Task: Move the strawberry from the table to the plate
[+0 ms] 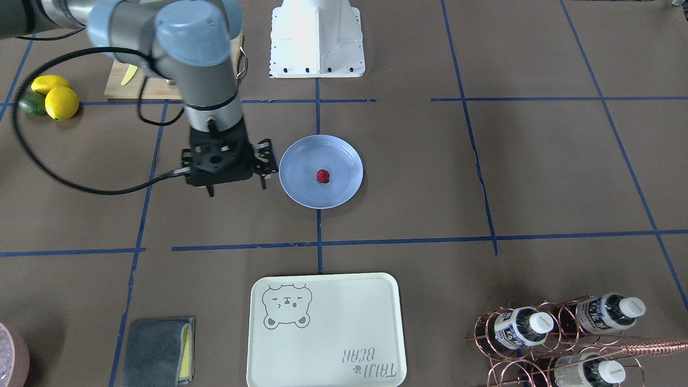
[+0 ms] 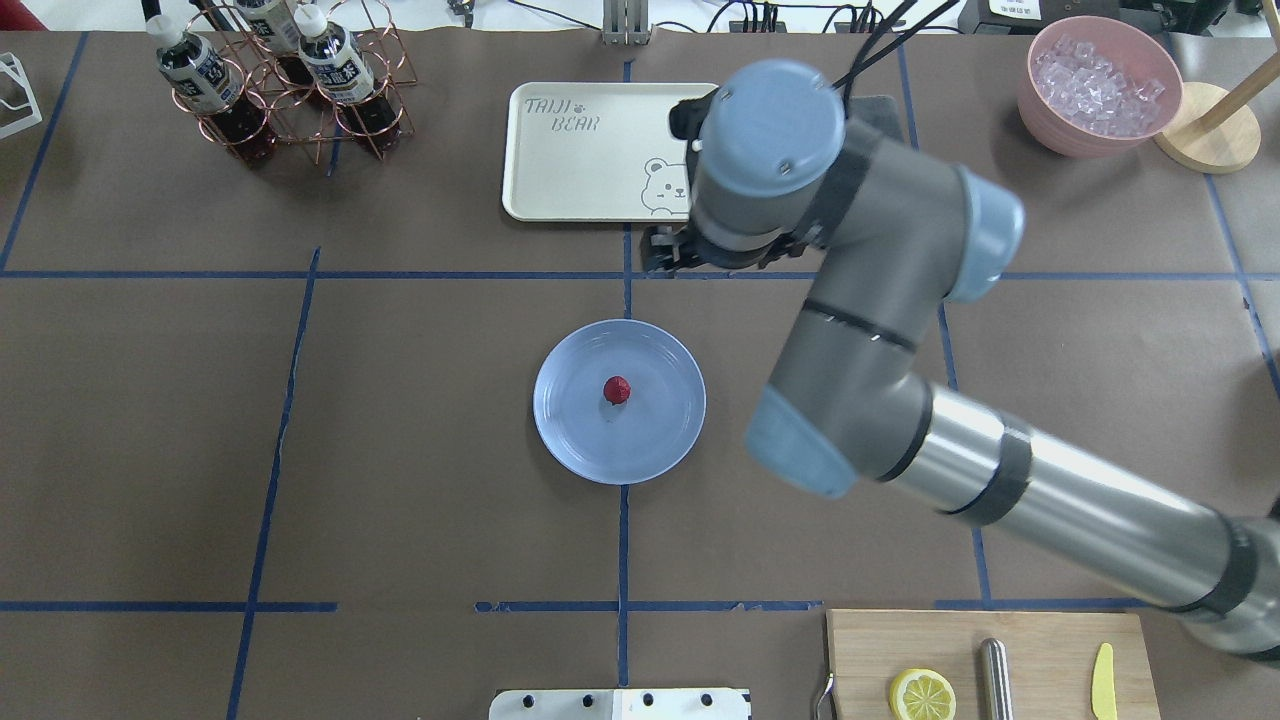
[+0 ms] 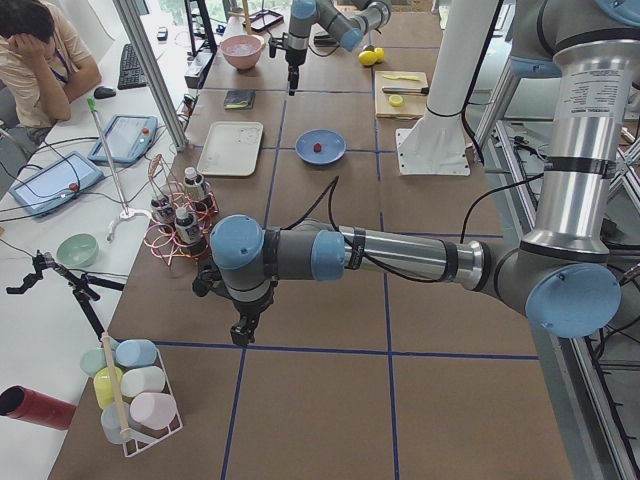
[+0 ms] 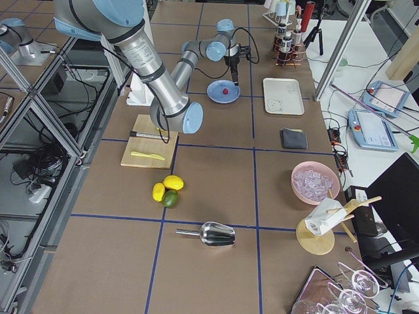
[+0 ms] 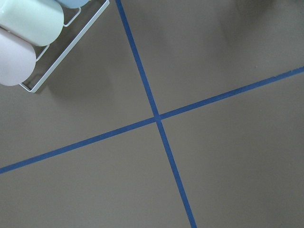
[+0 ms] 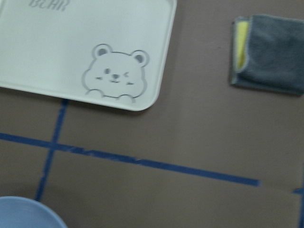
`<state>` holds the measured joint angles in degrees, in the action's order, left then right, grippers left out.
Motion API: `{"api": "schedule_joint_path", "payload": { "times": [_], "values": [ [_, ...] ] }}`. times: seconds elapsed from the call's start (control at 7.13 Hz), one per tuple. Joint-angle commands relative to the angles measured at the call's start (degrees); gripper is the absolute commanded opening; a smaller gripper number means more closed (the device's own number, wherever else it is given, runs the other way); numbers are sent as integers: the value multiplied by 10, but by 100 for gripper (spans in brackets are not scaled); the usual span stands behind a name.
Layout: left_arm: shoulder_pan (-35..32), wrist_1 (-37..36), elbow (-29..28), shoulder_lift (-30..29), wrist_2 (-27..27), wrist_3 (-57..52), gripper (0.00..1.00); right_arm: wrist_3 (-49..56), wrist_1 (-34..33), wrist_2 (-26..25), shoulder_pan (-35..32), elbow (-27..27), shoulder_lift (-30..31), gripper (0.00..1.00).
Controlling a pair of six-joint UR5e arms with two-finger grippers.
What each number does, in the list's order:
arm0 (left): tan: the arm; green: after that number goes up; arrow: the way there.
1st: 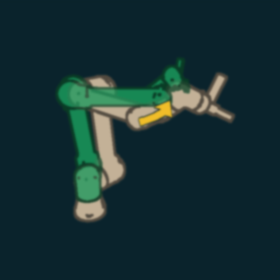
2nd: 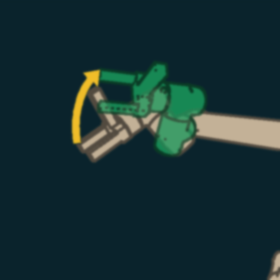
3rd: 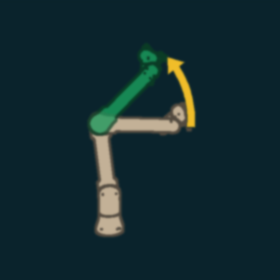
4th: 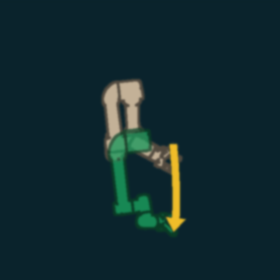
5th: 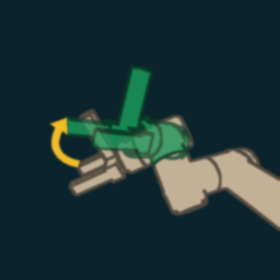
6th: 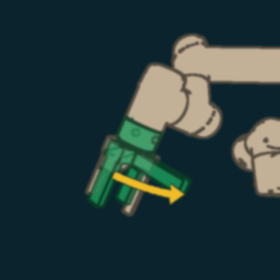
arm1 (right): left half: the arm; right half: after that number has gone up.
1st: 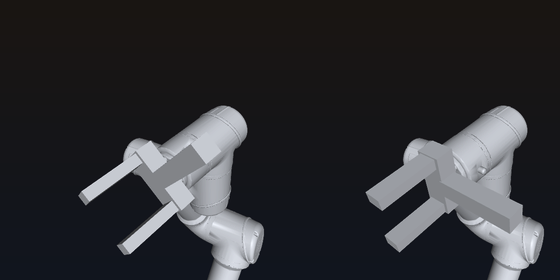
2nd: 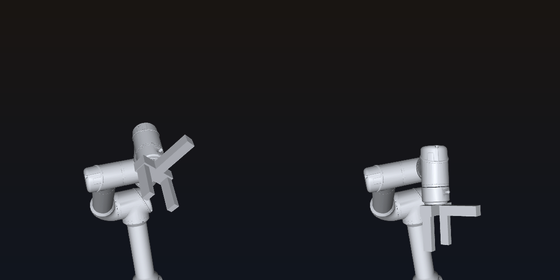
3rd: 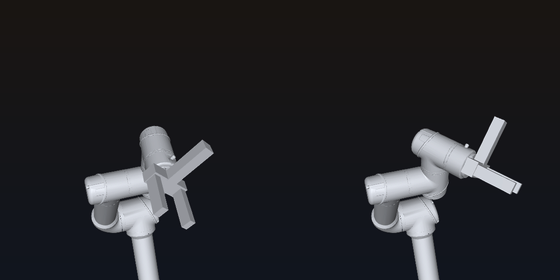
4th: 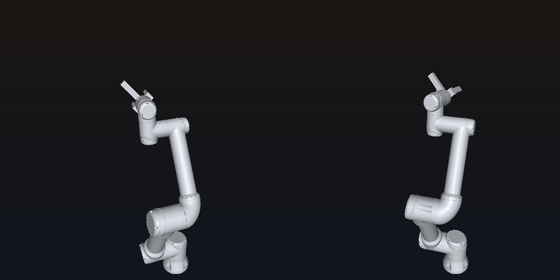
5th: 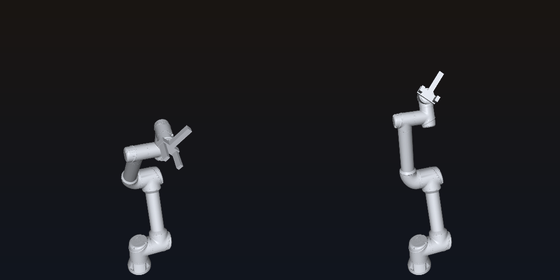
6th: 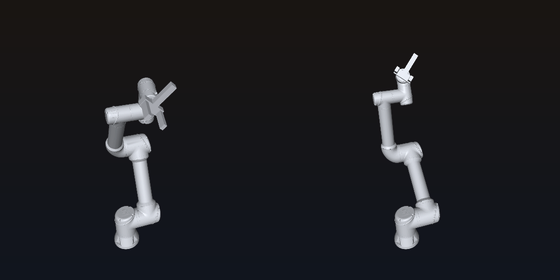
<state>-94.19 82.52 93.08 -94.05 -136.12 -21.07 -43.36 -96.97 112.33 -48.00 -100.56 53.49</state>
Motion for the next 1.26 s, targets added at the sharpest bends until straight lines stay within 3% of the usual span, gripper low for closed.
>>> {"api": "schedule_joint_path", "payload": {
  "times": [0.0, 0.14, 0.28, 0.7, 1.12],
  "values": [
    [0, 0, 3, 24, 1, 0, 100, 308, -1, 136, -171, -4, 136, 100],
    [0, -2, 8, 28, 0, 4, 100, 375, -5, 169, -243, -3, 184, 100],
    [0, -3, 8, 27, -3, 7, 100, 382, 5, 166, -287, -9, 255, 100],
    [-1, 4, 4, 39, -4, 0, 100, 387, 148, 171, -367, -3, 435, 100],
    [0, 5, 10, 49, 1, 0, 100, 380, 157, 185, -371, -2, 448, 100]
  ]
}}
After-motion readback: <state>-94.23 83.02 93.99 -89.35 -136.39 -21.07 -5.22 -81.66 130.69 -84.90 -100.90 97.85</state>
